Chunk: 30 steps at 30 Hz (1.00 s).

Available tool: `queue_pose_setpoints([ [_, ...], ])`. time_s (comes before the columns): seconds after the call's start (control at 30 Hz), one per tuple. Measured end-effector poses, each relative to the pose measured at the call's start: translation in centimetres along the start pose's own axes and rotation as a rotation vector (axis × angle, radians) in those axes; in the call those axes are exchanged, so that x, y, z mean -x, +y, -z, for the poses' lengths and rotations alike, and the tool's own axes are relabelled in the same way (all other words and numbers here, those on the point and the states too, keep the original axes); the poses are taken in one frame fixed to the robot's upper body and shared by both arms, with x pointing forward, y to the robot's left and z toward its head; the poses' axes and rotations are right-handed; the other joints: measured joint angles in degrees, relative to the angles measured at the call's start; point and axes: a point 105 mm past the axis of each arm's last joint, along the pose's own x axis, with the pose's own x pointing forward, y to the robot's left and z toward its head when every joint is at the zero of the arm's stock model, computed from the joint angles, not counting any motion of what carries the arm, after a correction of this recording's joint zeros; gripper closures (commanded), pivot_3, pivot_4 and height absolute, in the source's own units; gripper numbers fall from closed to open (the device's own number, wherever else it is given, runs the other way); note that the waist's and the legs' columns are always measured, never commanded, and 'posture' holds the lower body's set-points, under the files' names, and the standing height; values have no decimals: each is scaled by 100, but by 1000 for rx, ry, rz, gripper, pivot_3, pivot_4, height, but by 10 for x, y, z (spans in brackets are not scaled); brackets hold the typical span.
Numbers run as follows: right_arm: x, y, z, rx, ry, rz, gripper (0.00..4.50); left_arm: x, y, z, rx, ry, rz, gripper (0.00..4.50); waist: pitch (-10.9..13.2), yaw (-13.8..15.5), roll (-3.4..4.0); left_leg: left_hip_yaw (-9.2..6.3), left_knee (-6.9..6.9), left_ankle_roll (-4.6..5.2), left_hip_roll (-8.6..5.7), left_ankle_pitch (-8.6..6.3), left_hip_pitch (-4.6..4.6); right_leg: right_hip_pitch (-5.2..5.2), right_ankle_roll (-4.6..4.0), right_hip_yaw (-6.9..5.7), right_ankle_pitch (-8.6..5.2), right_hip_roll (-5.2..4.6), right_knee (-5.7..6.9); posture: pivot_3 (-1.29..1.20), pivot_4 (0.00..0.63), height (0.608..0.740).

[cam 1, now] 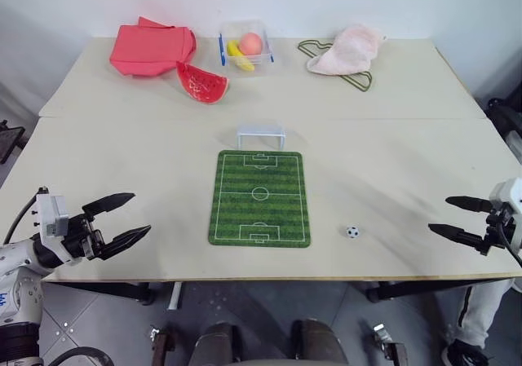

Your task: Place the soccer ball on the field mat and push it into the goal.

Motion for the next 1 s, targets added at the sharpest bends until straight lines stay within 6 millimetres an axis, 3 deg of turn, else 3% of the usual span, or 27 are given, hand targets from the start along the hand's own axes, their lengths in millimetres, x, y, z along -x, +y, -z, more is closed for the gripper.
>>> queue_pose_setpoints([
  [0.4, -3, 4, -8, 17, 13, -1, 33, 0, 1, 2, 28, 7, -10, 0, 0, 4, 0, -1, 0, 0, 0, 0, 0, 0, 0, 0, 0, -1, 1, 0, 150, 740],
  [0.67, -12, 29, -52, 158, 51, -126, 33, -1, 1, -1, 13, 15, 8, 0, 0, 7, 1, -3, 1, 0, 2, 0, -1, -2, 0, -1, 0, 0, 2, 0, 150, 740],
  [0.83, -45, 63, -66, 268, 66, -343, 33, -5, -8, 0, 10, 30, 44, 0, 0, -11, 1, 0, 1, 0, 1, 0, -1, -4, 0, 2, 0, 0, 2, 0, 150, 740],
  [1.0, -70, 79, -64, 327, 84, -477, 33, -3, -22, 7, 37, 44, 55, 0, 1, -2, 0, -2, 1, -1, 0, -1, -3, -5, 0, -1, 0, 0, 2, 0, 150, 740],
])
